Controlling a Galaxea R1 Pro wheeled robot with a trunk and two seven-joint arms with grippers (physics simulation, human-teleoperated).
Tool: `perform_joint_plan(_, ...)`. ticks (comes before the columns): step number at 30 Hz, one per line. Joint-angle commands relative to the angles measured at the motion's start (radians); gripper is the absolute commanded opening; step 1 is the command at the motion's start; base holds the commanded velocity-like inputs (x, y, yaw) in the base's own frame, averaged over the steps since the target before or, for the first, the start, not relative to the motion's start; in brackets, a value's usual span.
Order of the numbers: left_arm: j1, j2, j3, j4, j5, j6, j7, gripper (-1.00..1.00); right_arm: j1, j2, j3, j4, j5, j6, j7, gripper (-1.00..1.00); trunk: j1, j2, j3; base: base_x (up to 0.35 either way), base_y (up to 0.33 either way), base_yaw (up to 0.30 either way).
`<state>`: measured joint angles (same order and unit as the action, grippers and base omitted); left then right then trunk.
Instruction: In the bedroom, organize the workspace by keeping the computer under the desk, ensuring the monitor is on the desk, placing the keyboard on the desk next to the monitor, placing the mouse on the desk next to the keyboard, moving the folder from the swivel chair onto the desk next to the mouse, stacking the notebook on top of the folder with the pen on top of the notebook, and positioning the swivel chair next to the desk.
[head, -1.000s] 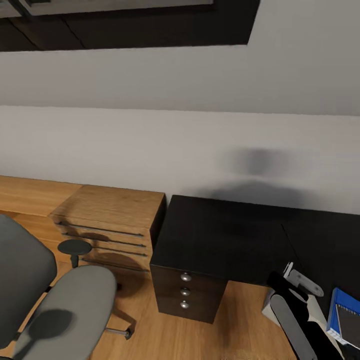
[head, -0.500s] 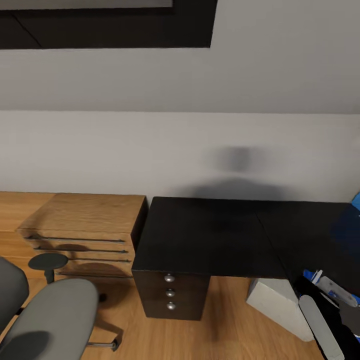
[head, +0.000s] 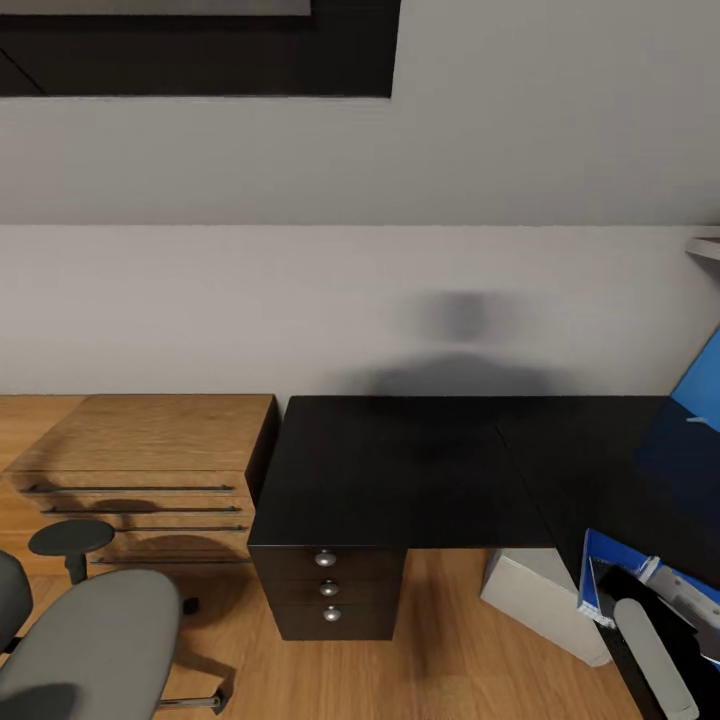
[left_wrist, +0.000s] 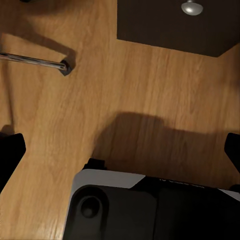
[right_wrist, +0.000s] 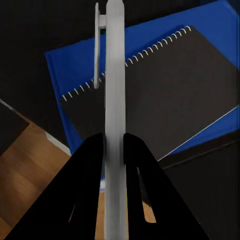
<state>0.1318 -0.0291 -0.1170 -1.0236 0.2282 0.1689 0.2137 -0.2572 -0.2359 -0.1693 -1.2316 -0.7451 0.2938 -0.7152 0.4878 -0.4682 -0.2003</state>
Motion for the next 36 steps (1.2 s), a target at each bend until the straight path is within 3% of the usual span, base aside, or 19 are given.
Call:
perform_joint_plan(1,0.0,0.001,-0.002,-0.003,0.01,0.004,0.007,1.0,-0.001,-0.002,-0.001,-0.002,-0.005,0.005,-0.002,-1.0,0.001,-0.002,-0.002,0.02,0.0,0.0)
perform_joint_plan(3,0.0,0.001,-0.003,-0.003,0.01,0.004,0.007,1.0,-0.001,-0.01,-0.002,0.001,-0.004,0.004,0.01,-1.0,0.001,-0.002,-0.002,0.088,0.0,0.0)
perform_joint_plan(6,0.0,0.001,-0.002,-0.003,0.01,0.004,0.007,1.0,-0.001,-0.038,-0.01,0.015,-0.006,0.006,0.082,-1.0,0.001,-0.002,-0.002,0.224,0.0,0.0)
perform_joint_plan(12,0.0,0.001,-0.002,-0.003,0.01,0.004,0.007,1.0,-0.024,-0.075,-0.078,0.083,-0.007,0.012,0.146,-1.0,0.001,-0.002,-0.002,0.126,0.0,0.0)
perform_joint_plan(14,0.0,0.001,-0.001,-0.003,0.01,0.004,0.007,1.0,-0.041,-0.097,-0.086,0.128,-0.008,0.013,0.152,-1.0,0.001,-0.002,-0.002,0.014,0.0,0.0)
perform_joint_plan(15,0.0,0.001,-0.001,-0.003,0.01,0.004,0.007,1.0,-0.085,-0.116,-0.102,0.217,-0.008,0.013,0.182,-1.0,0.001,-0.002,-0.002,0.002,0.0,0.0)
perform_joint_plan(26,0.0,0.001,-0.002,-0.003,0.009,0.004,0.007,1.0,-0.225,-0.164,-0.109,0.493,-0.005,0.005,0.287,-1.0,0.001,-0.002,-0.002,0.0,0.0,0.0)
perform_joint_plan(36,0.0,0.001,-0.002,-0.003,0.01,0.004,0.007,1.0,-0.252,-0.171,-0.108,0.557,-0.001,0.004,0.303,-1.0,0.001,-0.002,-0.002,0.0,0.0,0.0)
